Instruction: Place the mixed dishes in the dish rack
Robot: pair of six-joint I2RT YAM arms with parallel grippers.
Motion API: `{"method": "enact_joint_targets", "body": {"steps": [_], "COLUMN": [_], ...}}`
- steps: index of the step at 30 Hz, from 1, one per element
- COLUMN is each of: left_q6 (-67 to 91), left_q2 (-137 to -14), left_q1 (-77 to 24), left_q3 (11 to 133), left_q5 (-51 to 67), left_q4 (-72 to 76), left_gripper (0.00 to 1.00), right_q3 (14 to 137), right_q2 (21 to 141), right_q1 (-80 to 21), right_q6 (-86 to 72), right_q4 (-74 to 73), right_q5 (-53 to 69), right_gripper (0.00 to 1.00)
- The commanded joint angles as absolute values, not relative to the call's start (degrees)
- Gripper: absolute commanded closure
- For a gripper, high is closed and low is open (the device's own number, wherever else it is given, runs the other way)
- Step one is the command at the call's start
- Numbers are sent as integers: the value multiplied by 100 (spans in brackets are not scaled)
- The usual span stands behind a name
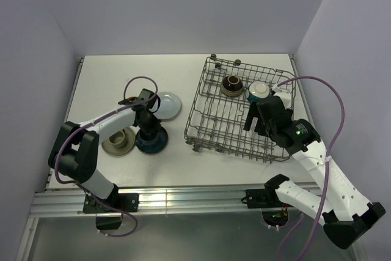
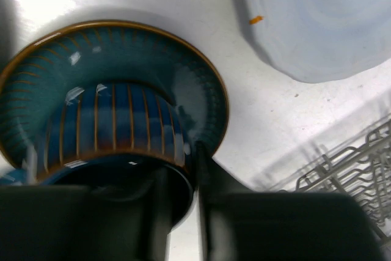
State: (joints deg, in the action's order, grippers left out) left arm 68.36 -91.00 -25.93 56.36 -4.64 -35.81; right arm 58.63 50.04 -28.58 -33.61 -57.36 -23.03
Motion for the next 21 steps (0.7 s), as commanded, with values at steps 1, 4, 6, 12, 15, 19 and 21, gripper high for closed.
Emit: {"method": "enact_joint_targets", "body": {"steps": [1, 4, 6, 12, 15, 19, 21], "left_q6": [6794, 6812, 6794, 6706, 6680, 7039, 7592], "left_q2": [-8922, -8624, -8438, -7297, -6690, -6066, -5951], "left_q1": [-2619, -2628, -2619, -2645, -2637, -2610, -2610], "left_q3": [5572, 5581, 5651, 5888, 6090, 6091, 5793], "left_q5": [-615, -737, -791, -607, -72, 1140, 2080], "left_q4": [-3392, -3558, -3682, -4060, -3938, -3149, -2166], "left_gripper": [81, 100, 100, 100, 100, 100, 100], "right_q3": [6135, 6161, 6187, 6232, 6144, 5881, 5731], "right_q2": [4869, 4869, 4878, 4896, 4808, 4466, 4360], "right_q1": [-2918, -2953, -3006, -3243, -3340, -3392, -3419], "right_q6": [-3463, -3489, -3542, -3507, -3376, -3182, -3094], "right_q4": [-5862, -5889, -5915, -5784, -5443, -4651, -4178], "right_q5": [-2540, -2523, -2549, -2347, -1926, -987, -310], "right_gripper": [0, 0, 0, 0, 0, 1, 1]}}
